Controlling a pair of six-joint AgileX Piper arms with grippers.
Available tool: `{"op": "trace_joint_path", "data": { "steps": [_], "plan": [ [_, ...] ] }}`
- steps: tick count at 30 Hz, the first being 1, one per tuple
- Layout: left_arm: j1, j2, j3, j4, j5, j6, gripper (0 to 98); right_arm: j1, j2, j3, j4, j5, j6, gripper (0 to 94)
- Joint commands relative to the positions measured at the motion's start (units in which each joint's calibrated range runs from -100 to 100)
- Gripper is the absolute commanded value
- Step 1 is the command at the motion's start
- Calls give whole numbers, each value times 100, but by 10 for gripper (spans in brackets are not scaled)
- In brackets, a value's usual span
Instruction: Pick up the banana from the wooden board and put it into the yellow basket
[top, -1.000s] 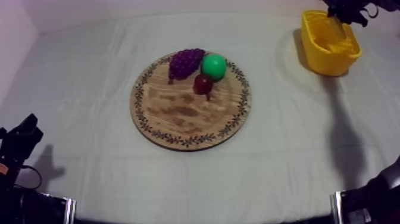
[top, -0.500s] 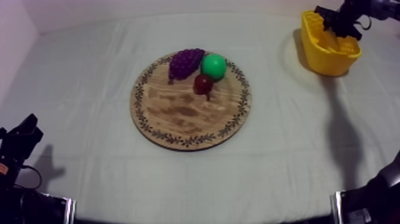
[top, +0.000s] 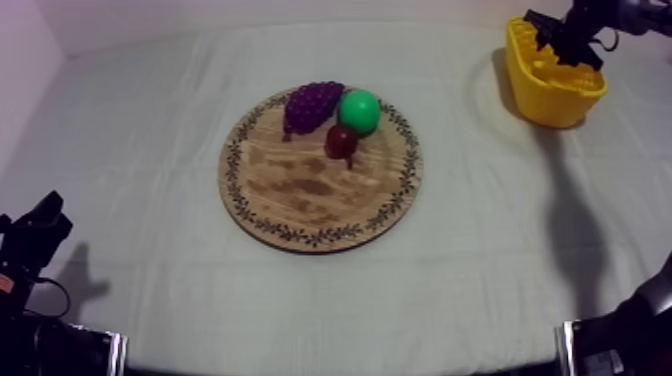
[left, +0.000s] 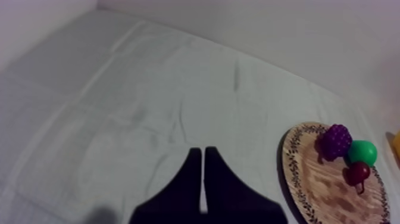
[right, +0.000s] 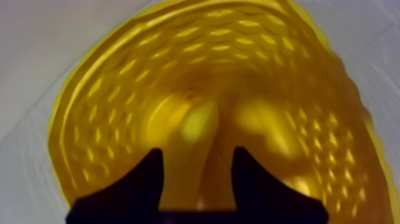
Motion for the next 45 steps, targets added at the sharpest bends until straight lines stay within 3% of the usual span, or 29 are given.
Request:
{"op": "trace_joint_path", "data": {
  "steps": [1,7,10,12,18,21,25,32,37,45],
  "plan": [
    [-3,-3,3,-1,2,-2,1,-7,-213,223,94,-71,-123,225],
    [-3,-3,3,-1,2,-1,1,-58,-1330,1471,720,-345,-785,37],
    [-3,-3,3,-1,2,2,1,-15,-2151,2313,764,-612,-754,14],
    [-3,-3,3,-1,2,2,1,46,-2748,2889,526,-787,-455,8],
    [-3,-3,3,-1,2,3,1,177,-4611,4614,-535,-1179,763,3],
    [-3,-3,3,-1,2,1,1,122,-5528,5467,-835,-1262,1136,3],
    [-3,-3,3,-1,2,-1,1,6,-6650,6568,-1056,-1391,1433,3],
    [-3,-3,3,-1,2,2,1,-322,-8727,8412,-1109,-1413,1577,2],
    [-3,-3,3,-1,2,3,1,-584,-10271,9462,-1170,-1075,1725,2],
    [-3,-3,3,-1,2,0,1,-623,-11783,9896,-1758,-265,2359,2]
  ]
}}
